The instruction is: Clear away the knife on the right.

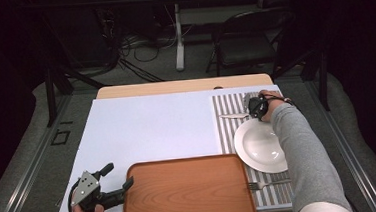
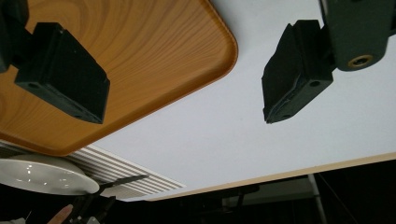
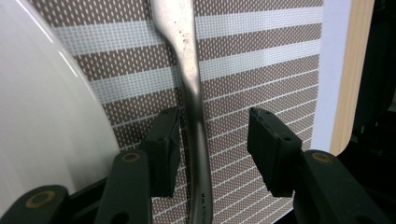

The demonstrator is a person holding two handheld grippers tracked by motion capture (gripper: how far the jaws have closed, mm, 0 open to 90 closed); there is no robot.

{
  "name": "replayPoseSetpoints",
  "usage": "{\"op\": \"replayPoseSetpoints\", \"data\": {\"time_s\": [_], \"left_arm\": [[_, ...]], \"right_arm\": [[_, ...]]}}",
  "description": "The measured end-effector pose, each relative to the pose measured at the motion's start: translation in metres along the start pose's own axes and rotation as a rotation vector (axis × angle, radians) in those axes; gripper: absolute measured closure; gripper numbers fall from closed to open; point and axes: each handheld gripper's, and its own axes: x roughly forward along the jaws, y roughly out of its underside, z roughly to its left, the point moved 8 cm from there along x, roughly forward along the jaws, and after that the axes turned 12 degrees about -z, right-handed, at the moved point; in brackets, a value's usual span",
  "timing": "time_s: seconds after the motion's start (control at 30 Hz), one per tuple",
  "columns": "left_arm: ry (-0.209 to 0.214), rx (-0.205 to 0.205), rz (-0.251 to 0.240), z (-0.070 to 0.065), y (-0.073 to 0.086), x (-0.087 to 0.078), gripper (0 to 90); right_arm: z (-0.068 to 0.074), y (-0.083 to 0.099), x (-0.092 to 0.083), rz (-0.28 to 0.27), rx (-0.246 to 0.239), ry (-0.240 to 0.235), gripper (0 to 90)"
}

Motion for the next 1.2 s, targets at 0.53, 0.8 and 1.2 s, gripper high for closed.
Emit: {"op": "replayPoseSetpoints", "data": {"time_s": [0.53, 0.8, 1.2], "left_arm": [[-0.004, -0.003, -0.001, 0.0011, 0.0008, -0.0003, 15.3], [-0.006, -0.005, 0.001, 0.0015, 0.0011, -0.0006, 15.3], [0.004, -0.004, 0.008, 0.0011, 0.0020, -0.0006, 15.3]], "right_arm": [[0.0012, 0.0013, 0.0069, 0.002, -0.018, -0.029, 64.1], [0.0040, 0.0018, 0.0072, 0.009, -0.030, -0.052, 68.5], [0.0038, 0.0024, 0.0082, -0.009, -0.038, -0.085, 72.6]]}}
